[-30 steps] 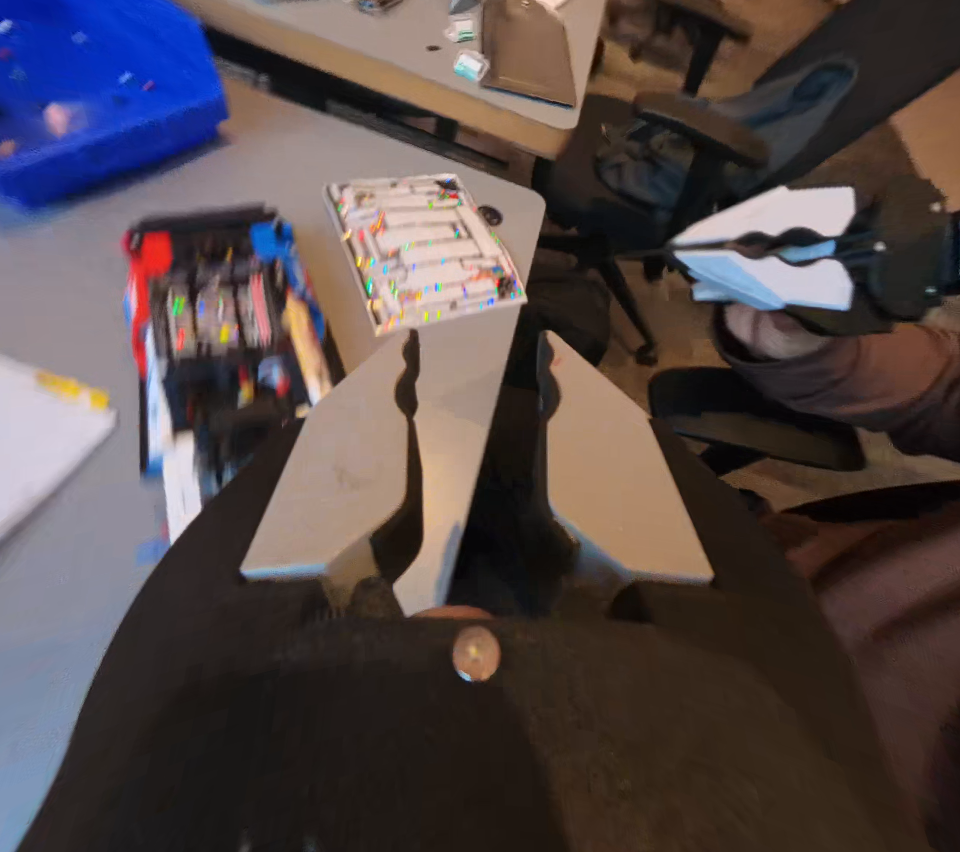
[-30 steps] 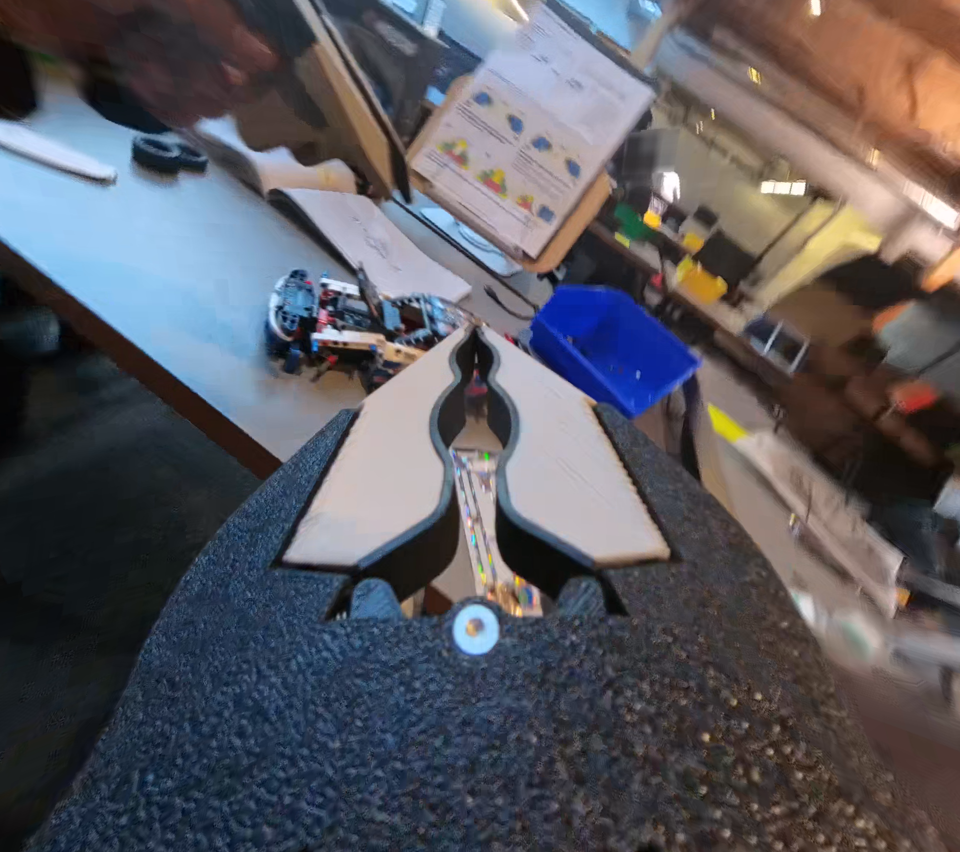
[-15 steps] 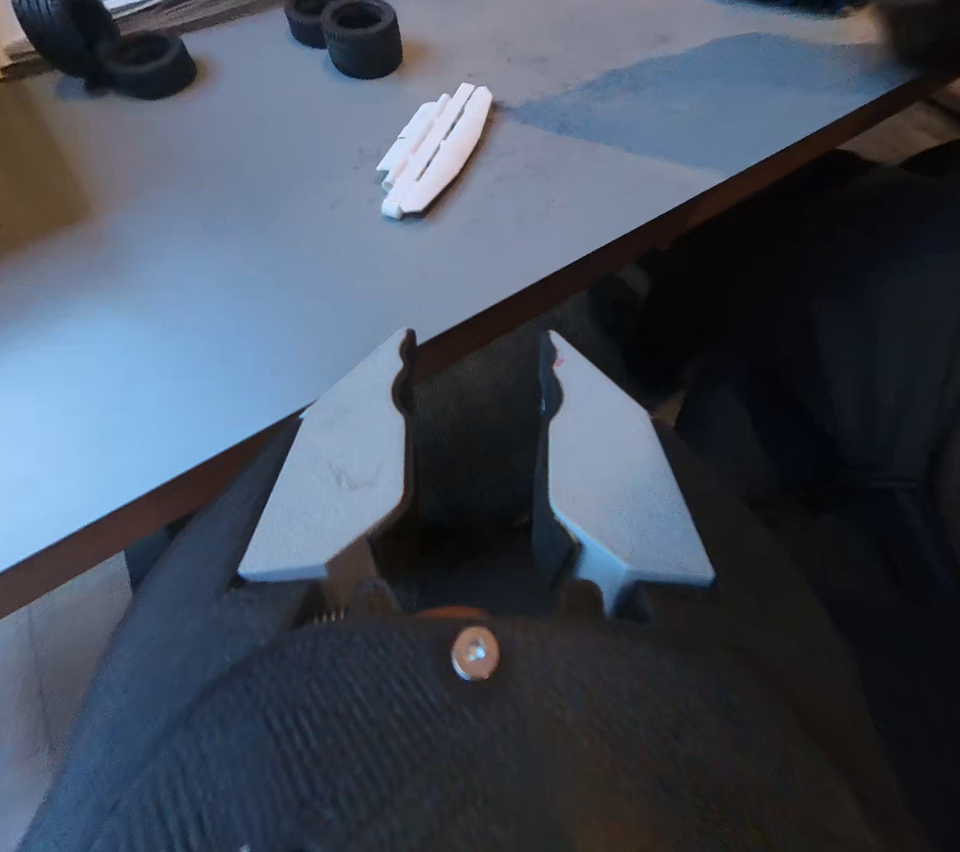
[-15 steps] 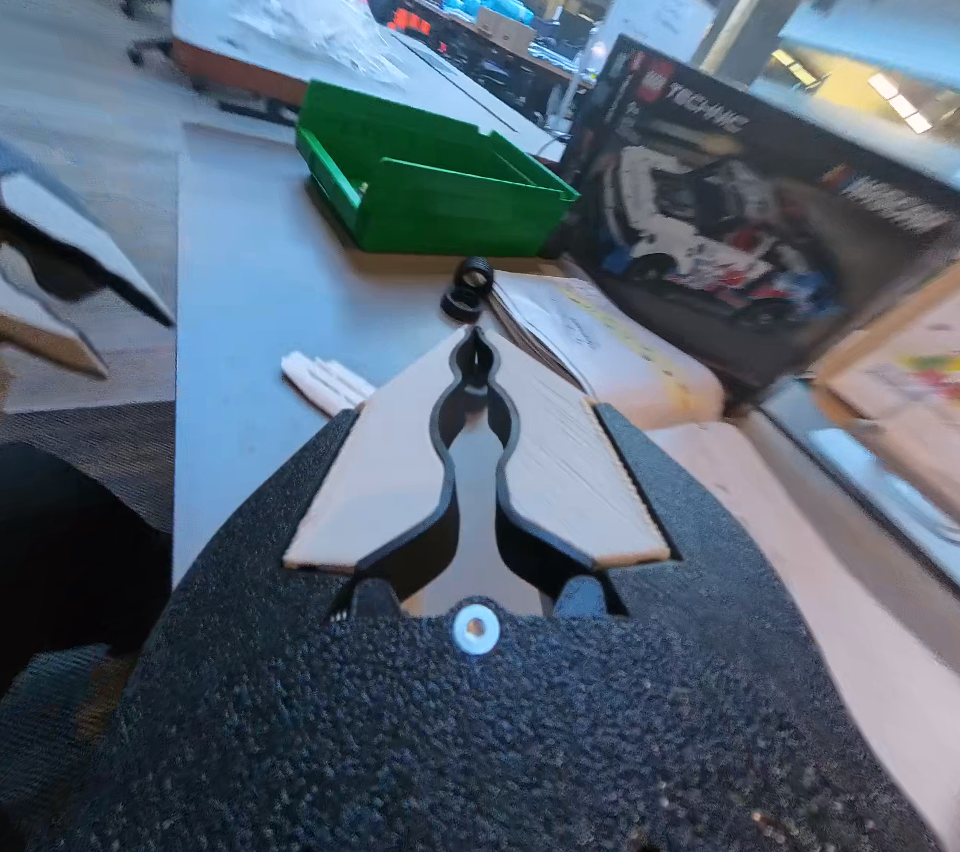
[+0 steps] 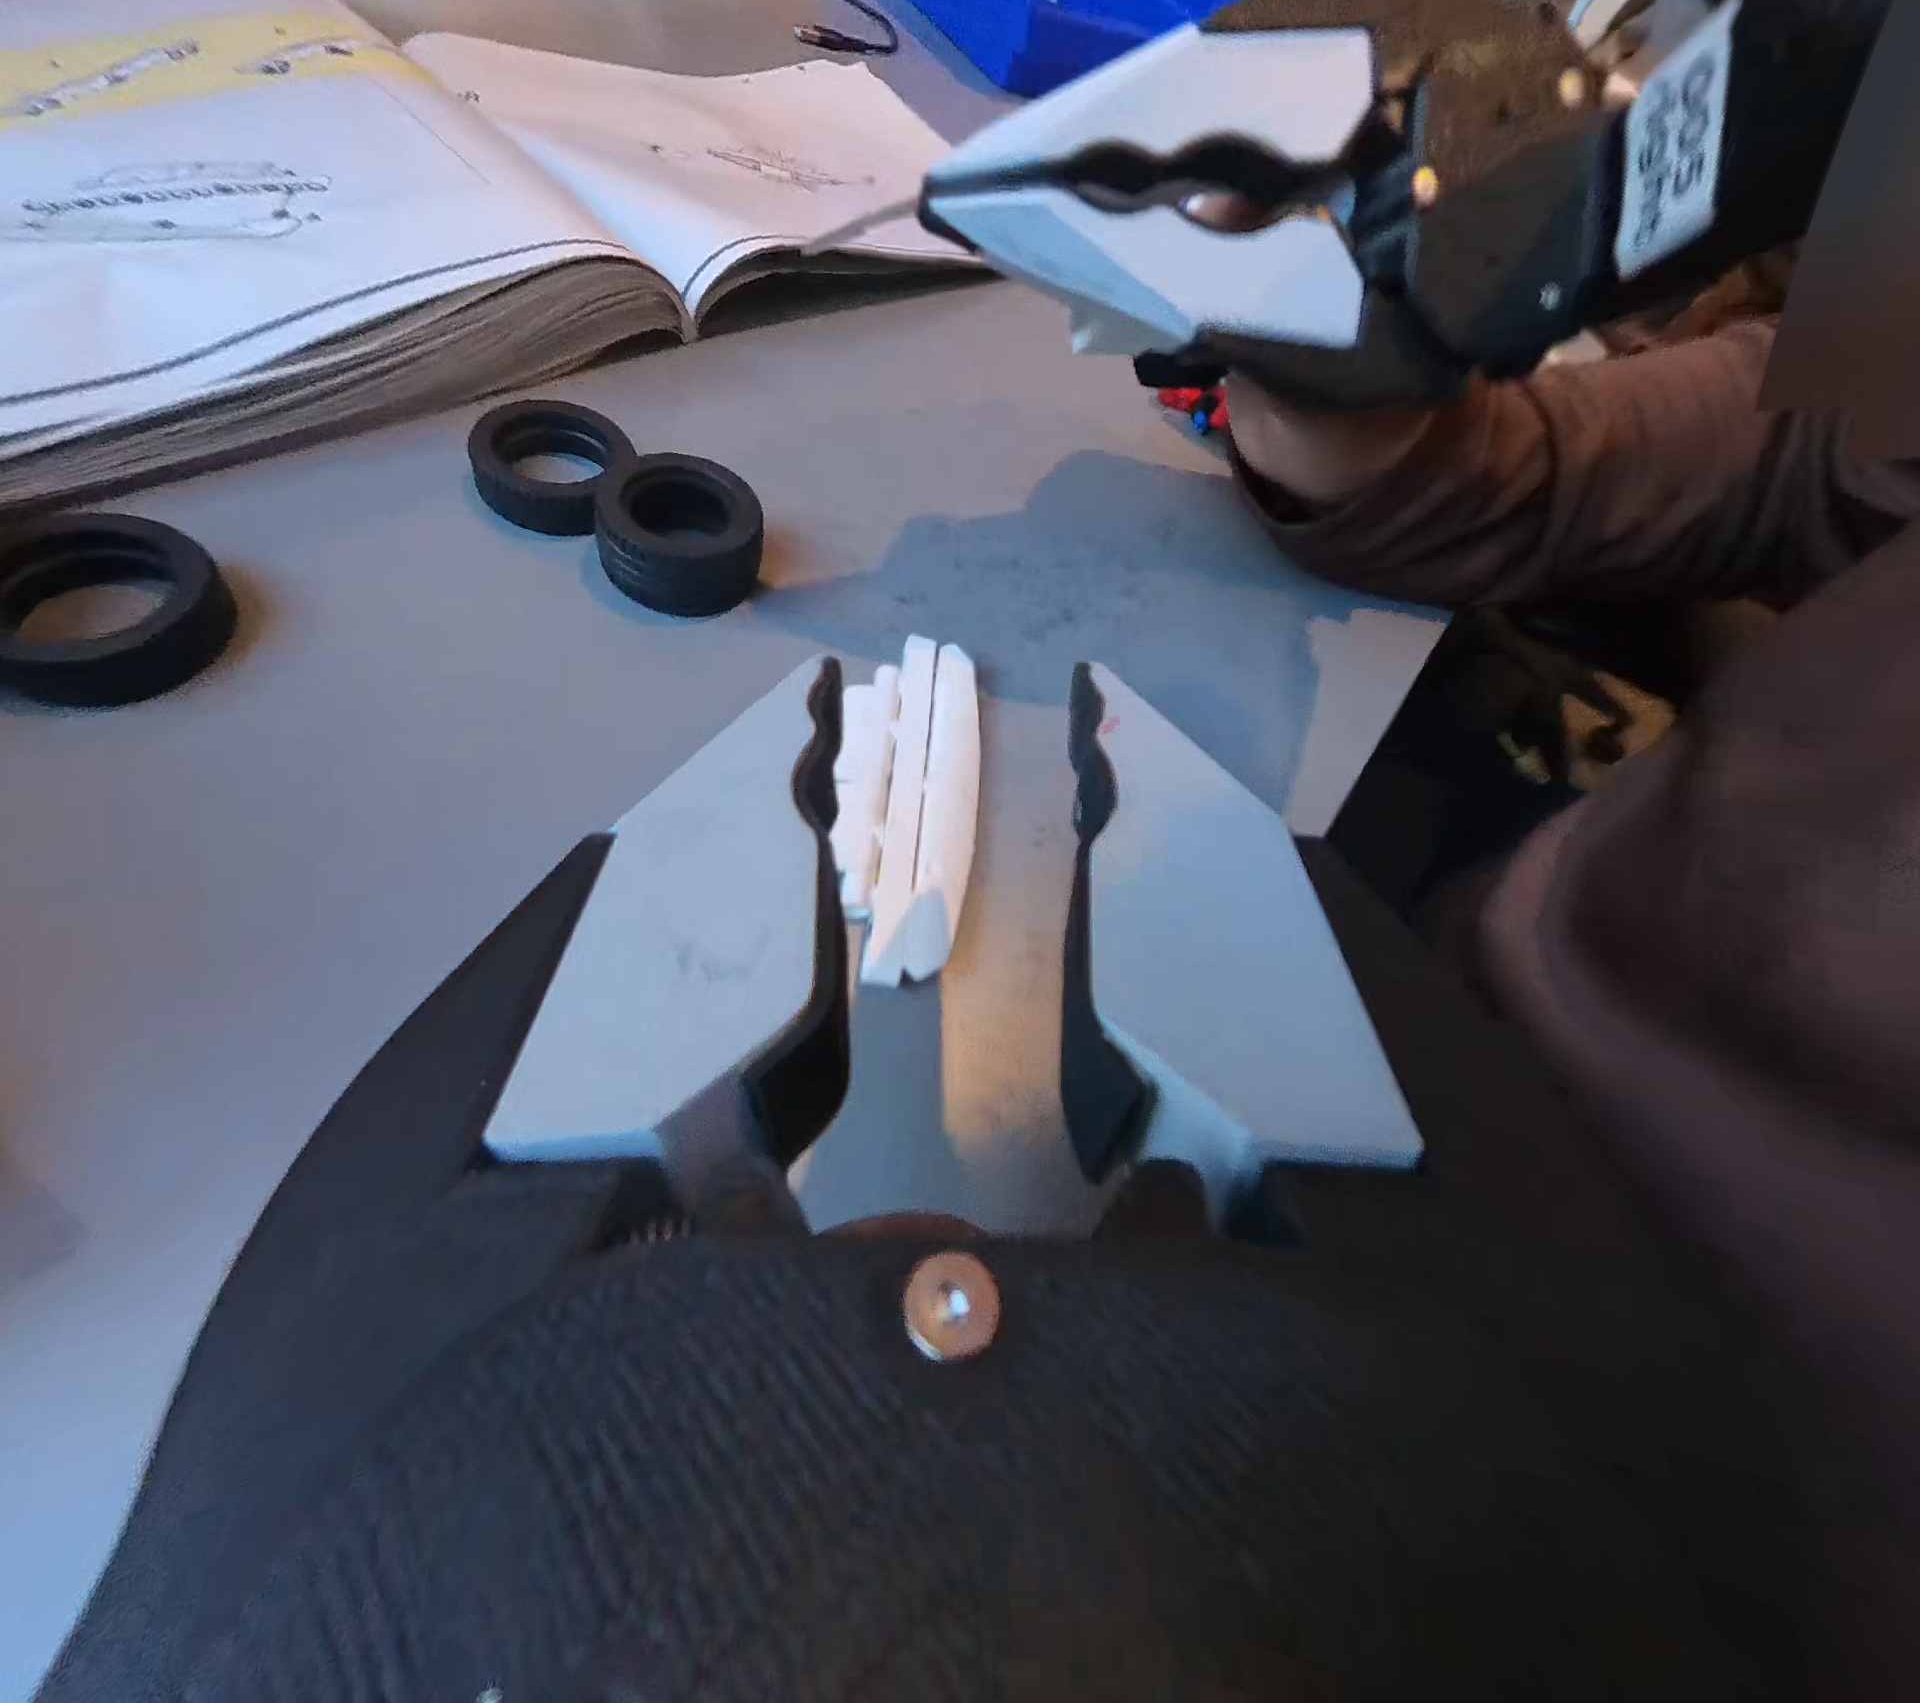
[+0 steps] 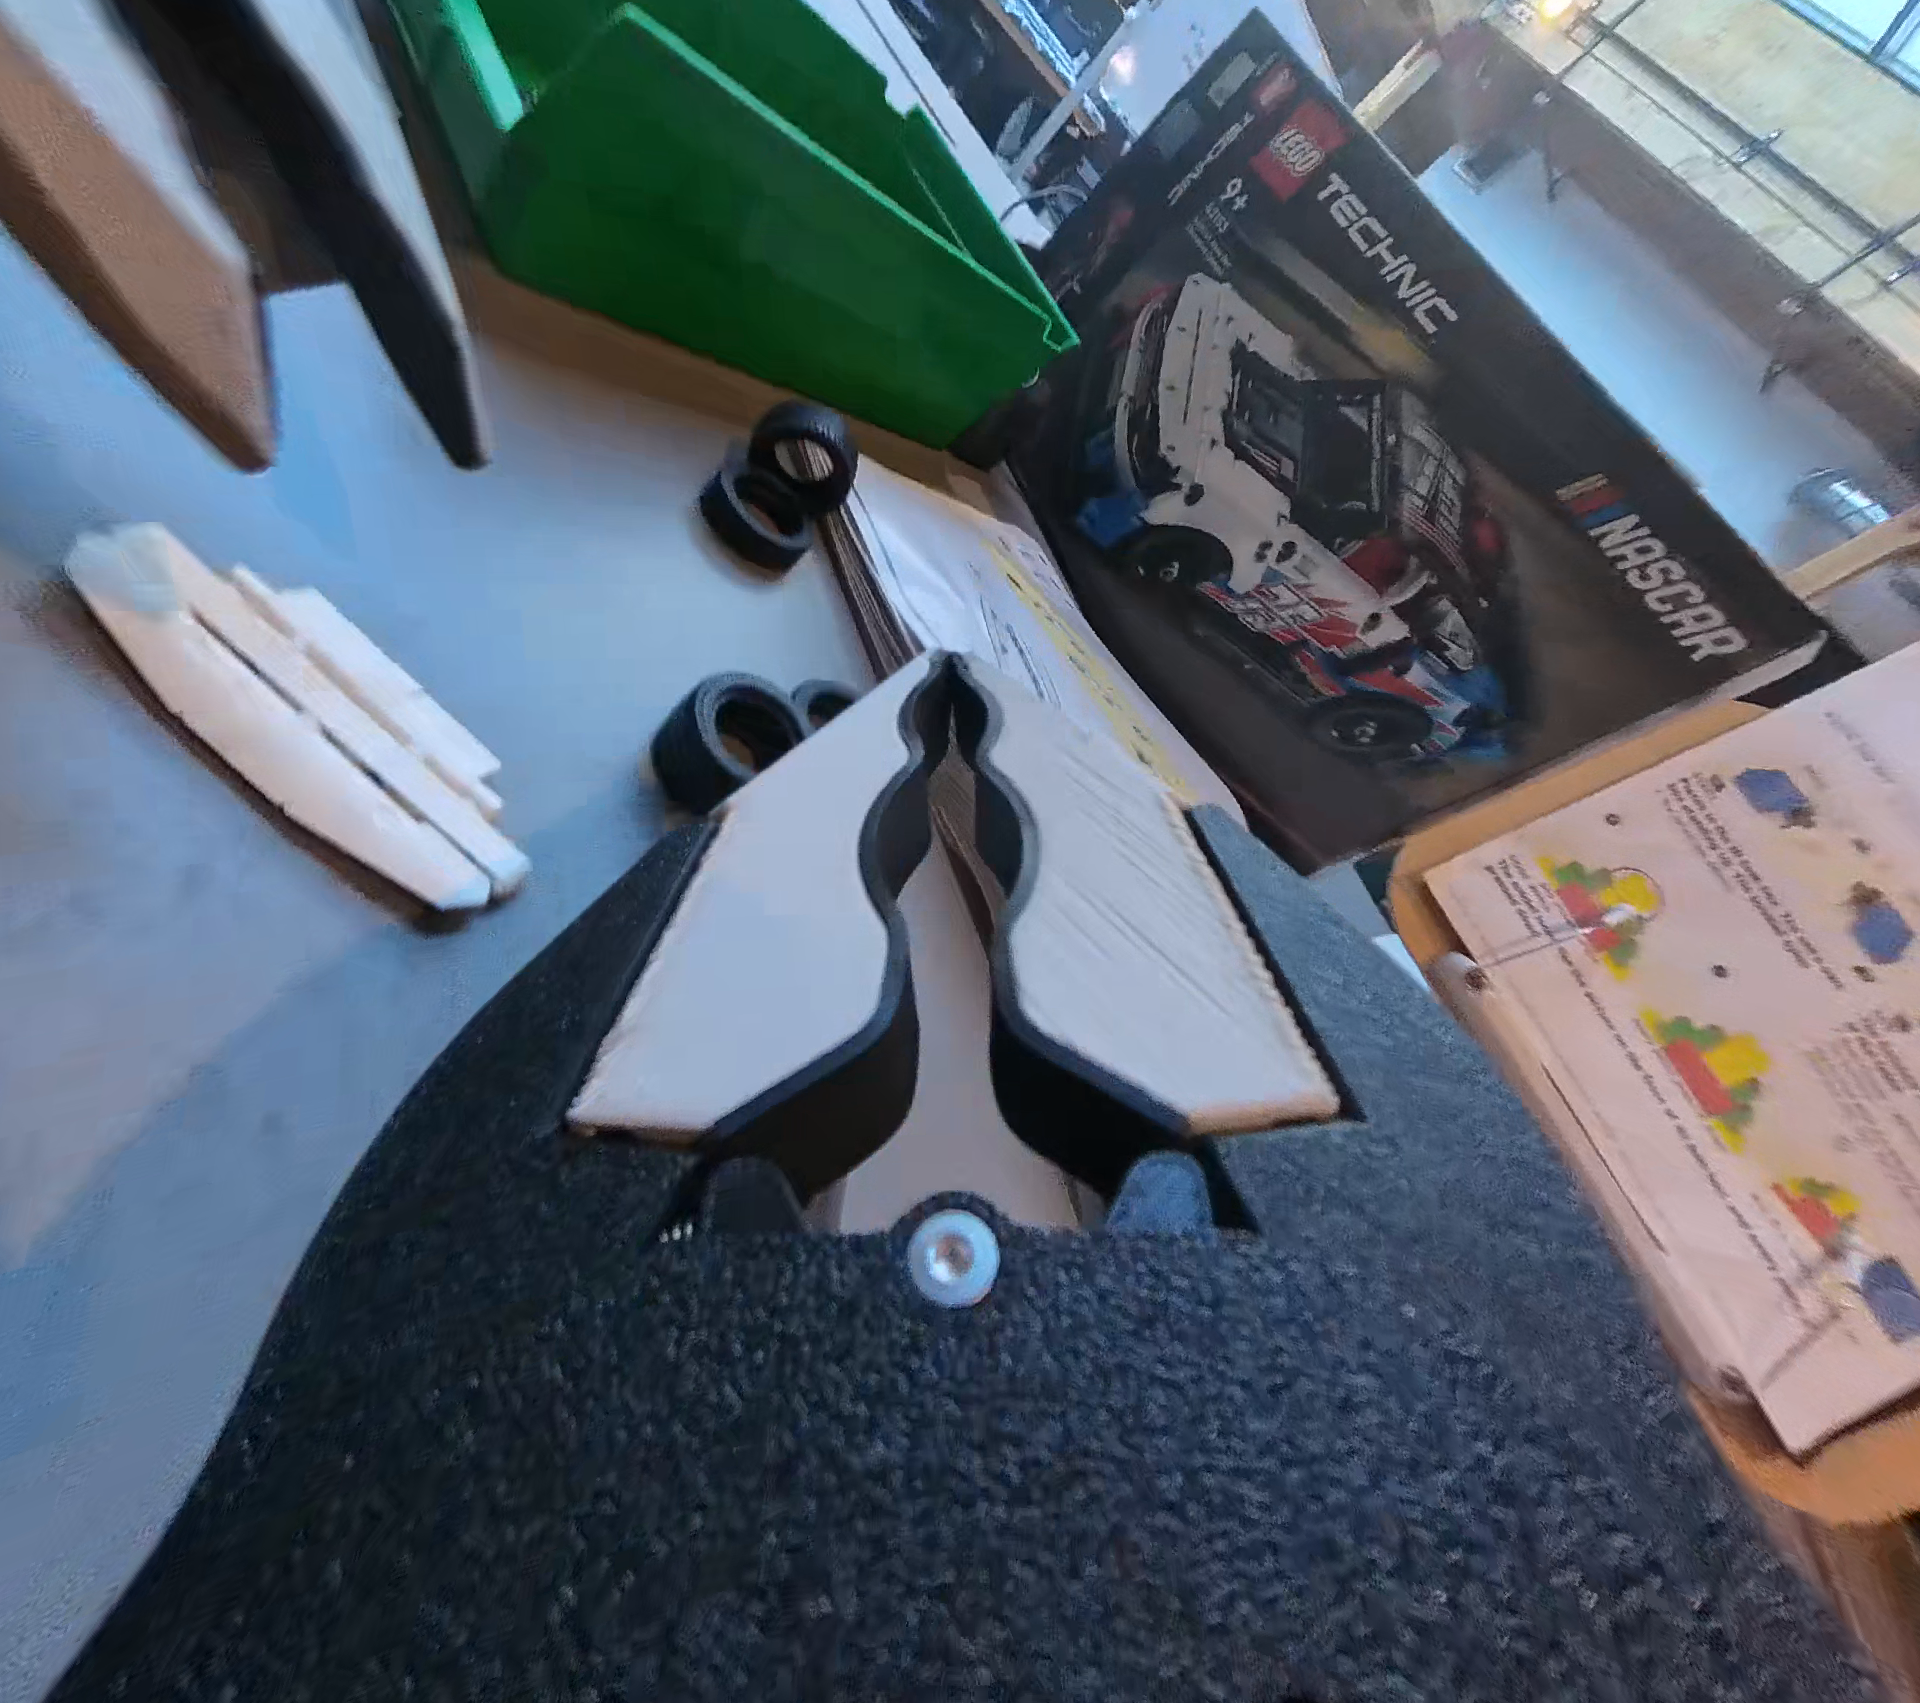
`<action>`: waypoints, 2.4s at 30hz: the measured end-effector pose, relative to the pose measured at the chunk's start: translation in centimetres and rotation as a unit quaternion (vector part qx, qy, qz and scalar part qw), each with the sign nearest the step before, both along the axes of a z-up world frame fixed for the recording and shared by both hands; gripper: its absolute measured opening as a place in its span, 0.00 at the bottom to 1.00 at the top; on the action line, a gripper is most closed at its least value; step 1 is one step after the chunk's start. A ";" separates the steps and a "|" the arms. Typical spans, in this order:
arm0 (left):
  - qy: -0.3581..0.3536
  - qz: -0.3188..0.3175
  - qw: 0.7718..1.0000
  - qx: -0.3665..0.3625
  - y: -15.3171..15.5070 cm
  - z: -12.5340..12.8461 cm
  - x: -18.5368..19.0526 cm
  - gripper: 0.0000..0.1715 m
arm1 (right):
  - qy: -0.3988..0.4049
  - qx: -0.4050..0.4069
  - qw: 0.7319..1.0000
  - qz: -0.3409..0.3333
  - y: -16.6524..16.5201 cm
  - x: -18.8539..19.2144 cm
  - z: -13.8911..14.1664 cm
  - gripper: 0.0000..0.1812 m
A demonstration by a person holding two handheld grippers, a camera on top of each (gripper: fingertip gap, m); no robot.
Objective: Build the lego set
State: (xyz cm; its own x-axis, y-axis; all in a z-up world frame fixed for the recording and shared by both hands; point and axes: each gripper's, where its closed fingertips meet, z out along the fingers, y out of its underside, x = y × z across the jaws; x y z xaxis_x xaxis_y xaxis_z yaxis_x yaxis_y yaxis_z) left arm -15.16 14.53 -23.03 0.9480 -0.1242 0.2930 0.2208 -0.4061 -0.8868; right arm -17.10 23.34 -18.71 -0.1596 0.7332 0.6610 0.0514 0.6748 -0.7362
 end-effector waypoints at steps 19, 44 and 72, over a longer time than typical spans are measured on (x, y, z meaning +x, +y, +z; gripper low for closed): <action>-0.330 -0.166 0.927 -0.060 6.8 5.1 5.6 0.25 | 0.115 0.337 0.933 -0.045 -3.9 8.2 1.9 0.00; 0.090 -0.217 0.965 -0.121 5.8 3.4 9.2 0.00 | -0.145 -0.343 0.923 0.098 -2.4 11.5 2.5 0.09; -0.105 -0.248 0.963 -0.031 4.5 4.3 10.9 0.01 | -0.186 -0.322 0.916 0.147 -4.6 12.2 0.5 0.00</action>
State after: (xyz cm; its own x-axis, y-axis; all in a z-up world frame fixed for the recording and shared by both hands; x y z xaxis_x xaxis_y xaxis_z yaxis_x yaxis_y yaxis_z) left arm -4.26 19.06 -18.77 0.6955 -0.5223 0.4934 0.1581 -0.5587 -0.8142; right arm -4.95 18.71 -18.18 -0.5396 0.8412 -0.0350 0.2662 0.1310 -0.9550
